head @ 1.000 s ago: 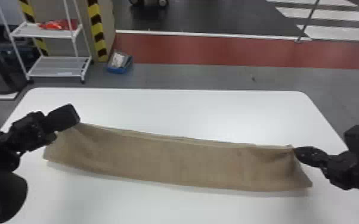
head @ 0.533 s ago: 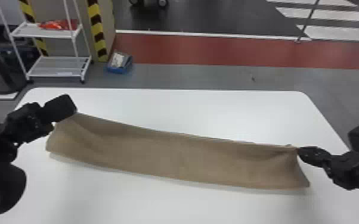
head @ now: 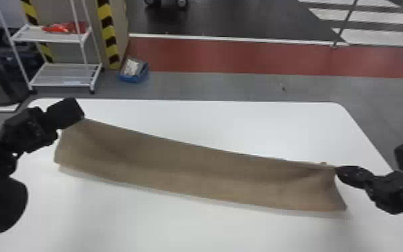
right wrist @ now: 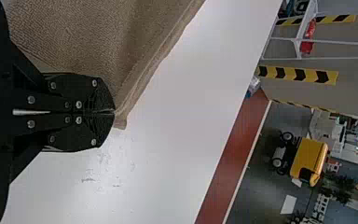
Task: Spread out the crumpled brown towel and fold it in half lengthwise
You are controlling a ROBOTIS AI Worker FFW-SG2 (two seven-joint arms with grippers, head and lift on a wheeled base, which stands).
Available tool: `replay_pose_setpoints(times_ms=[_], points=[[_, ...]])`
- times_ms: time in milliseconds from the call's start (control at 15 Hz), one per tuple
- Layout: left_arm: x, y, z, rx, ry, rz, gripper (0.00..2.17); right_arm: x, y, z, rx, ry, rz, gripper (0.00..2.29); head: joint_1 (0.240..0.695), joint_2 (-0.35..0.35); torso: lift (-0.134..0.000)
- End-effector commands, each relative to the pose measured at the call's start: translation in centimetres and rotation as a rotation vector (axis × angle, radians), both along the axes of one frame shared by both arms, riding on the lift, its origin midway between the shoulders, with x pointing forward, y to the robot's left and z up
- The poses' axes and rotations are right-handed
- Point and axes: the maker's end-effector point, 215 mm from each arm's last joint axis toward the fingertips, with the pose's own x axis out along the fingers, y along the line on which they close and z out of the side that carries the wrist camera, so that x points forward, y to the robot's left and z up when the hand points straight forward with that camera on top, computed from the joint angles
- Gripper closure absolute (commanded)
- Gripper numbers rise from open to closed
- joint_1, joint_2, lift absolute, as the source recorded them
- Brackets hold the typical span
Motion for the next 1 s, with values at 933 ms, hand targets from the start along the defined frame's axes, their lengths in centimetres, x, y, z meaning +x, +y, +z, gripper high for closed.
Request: replay_pose_setpoints(times_ms=[933], points=[[2.6, -3.5, 2.1, -0.017, -0.043, -0.019, 1.88, 0.0, -0.4, 0.3, 0.031, -0.008, -0.033, 1.31, 0.695, -0.128, -0.123]])
